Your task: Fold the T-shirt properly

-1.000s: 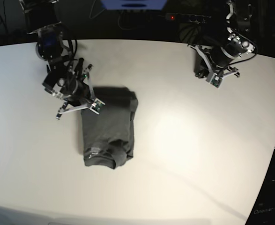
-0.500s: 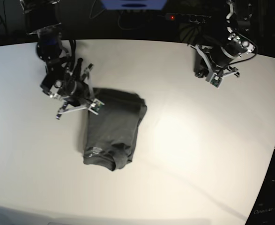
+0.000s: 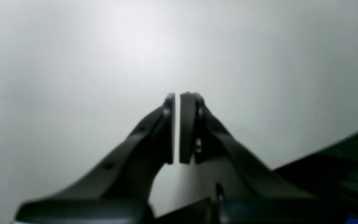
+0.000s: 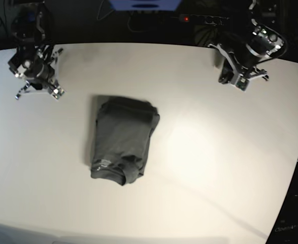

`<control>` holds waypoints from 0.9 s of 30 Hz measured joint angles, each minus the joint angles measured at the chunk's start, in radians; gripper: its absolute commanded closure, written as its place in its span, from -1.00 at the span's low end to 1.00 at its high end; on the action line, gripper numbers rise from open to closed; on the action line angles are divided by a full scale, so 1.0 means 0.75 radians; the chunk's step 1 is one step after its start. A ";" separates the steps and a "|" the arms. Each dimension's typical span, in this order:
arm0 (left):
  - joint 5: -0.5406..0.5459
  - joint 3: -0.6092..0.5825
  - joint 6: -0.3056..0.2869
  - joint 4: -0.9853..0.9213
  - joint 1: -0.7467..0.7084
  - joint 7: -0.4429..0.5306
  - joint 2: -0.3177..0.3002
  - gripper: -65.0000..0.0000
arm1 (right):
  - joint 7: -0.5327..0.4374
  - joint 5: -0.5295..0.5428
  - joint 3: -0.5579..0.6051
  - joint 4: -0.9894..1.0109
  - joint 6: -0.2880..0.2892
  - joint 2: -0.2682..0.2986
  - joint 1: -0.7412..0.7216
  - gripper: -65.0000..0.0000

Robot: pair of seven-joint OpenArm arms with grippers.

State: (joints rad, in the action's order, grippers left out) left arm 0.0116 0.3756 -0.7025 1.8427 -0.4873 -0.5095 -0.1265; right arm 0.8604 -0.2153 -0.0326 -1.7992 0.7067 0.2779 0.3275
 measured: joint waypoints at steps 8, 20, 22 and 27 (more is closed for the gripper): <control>-0.015 0.276 0.004 0.015 -0.133 -0.006 0.062 0.91 | -0.035 0.008 -0.248 -0.092 -0.014 -0.181 0.231 0.99; -0.409 0.308 0.002 -0.160 -0.337 0.216 0.213 0.91 | -0.159 -0.007 -0.550 -0.080 -0.007 -0.379 0.500 0.99; -0.545 0.311 -0.001 -0.210 -0.343 0.248 0.258 0.91 | -0.208 -0.012 -0.576 -0.081 -0.021 -0.401 0.525 0.99; -0.679 0.448 -0.010 -0.327 -0.351 0.435 0.376 0.91 | -0.267 0.003 -0.639 -0.049 -0.004 -0.463 0.595 0.99</control>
State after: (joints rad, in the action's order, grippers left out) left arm -0.4976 0.7113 -0.7101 1.5974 -0.7509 -0.1829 0.1558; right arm 0.6605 -0.2131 -0.5121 -1.8359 0.7040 -0.0692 0.7734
